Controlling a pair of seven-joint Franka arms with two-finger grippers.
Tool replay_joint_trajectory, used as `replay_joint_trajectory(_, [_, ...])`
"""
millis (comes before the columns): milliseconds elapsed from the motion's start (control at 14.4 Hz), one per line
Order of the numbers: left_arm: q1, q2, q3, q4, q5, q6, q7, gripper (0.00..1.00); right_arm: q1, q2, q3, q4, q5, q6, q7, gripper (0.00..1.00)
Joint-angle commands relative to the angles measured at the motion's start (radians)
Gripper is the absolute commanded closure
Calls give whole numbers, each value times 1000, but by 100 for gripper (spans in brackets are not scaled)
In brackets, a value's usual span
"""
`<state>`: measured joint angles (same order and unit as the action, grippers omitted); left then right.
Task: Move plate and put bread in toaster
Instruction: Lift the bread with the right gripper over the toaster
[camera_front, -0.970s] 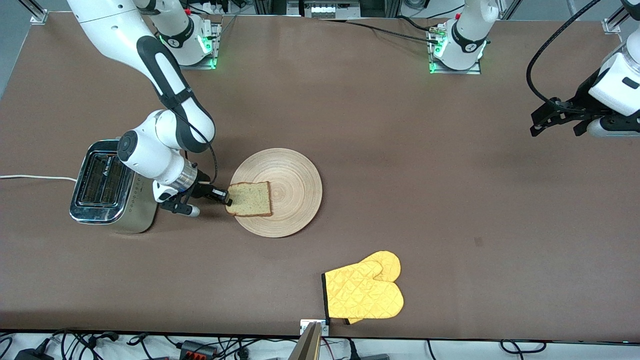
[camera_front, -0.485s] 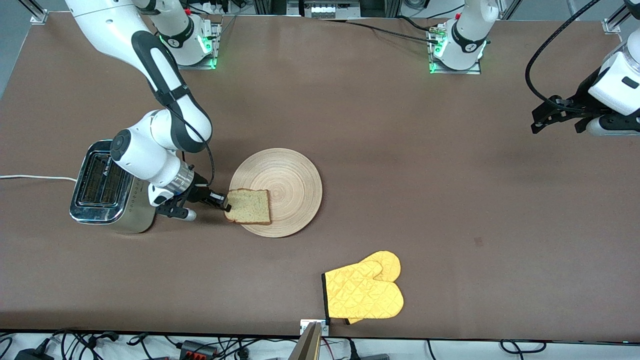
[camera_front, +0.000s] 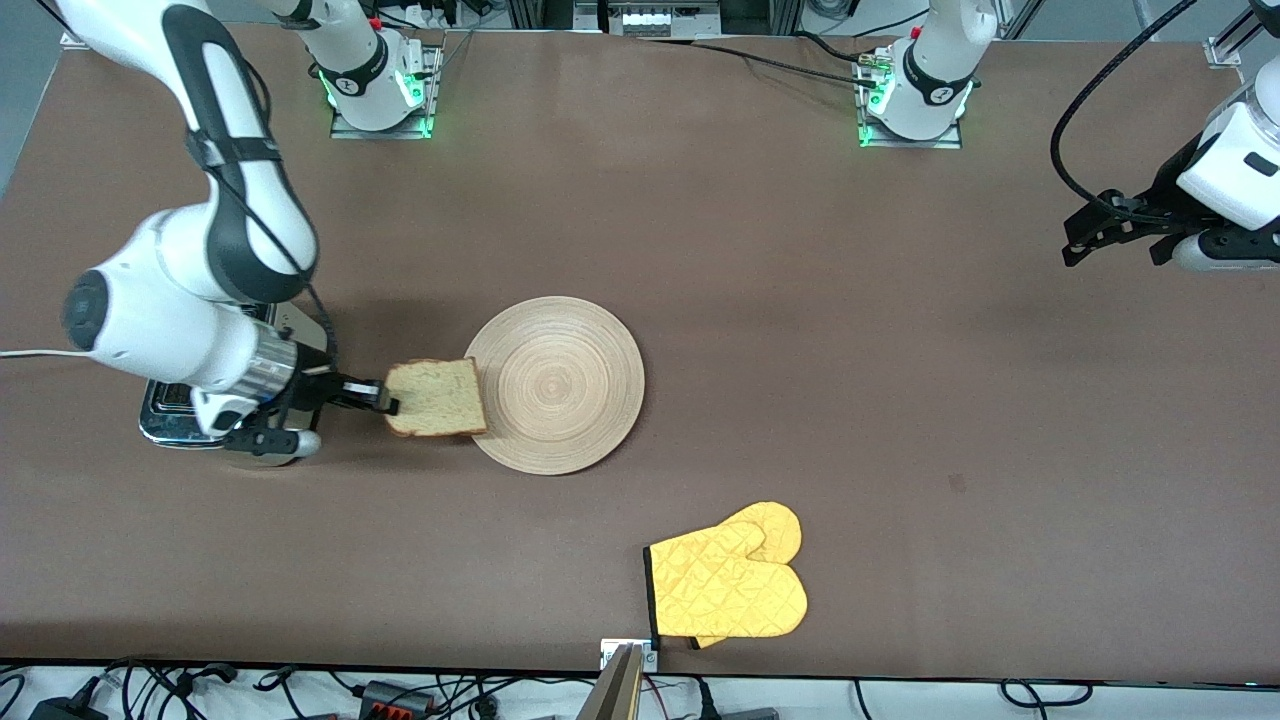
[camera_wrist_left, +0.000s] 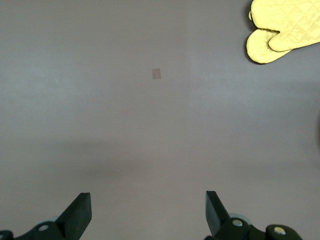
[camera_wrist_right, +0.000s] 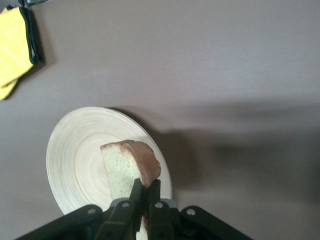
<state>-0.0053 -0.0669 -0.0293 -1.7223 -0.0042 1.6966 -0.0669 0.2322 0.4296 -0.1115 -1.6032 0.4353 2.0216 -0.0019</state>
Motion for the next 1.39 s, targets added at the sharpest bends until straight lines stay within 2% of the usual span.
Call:
replay_joint_trajectory(0, [-2,16,-3,36,15,-26,7,0,-2,18,-31,191,-140,-252,14,100])
replay_joint_trajectory(139, [-4,18,-3,38,16,-25,6,0,-8,21,-49,300,-263,-419,17,100])
replay_joint_trajectory(277, [-4,16,-4,38,15,-26,6,0,-8,35,-50,415,-448,-542,-1,100])
replay_joint_trajectory(346, [-4,18,-4,38,15,-25,6,0,-7,38,-48,449,-511,-585,-9,100])
replay_joint_trajectory(623, [-4,18,-4,38,15,-26,6,0,-4,40,-47,468,-691,-600,-81,100])
replay_joint_trajectory(1178, [-4,18,-4,38,15,-26,7,0,9,138,-47,466,-937,-581,-193,100])
replay_joint_trajectory(1316, [-8,18,-4,38,15,-26,7,0,18,147,-45,466,-946,-580,-193,100])
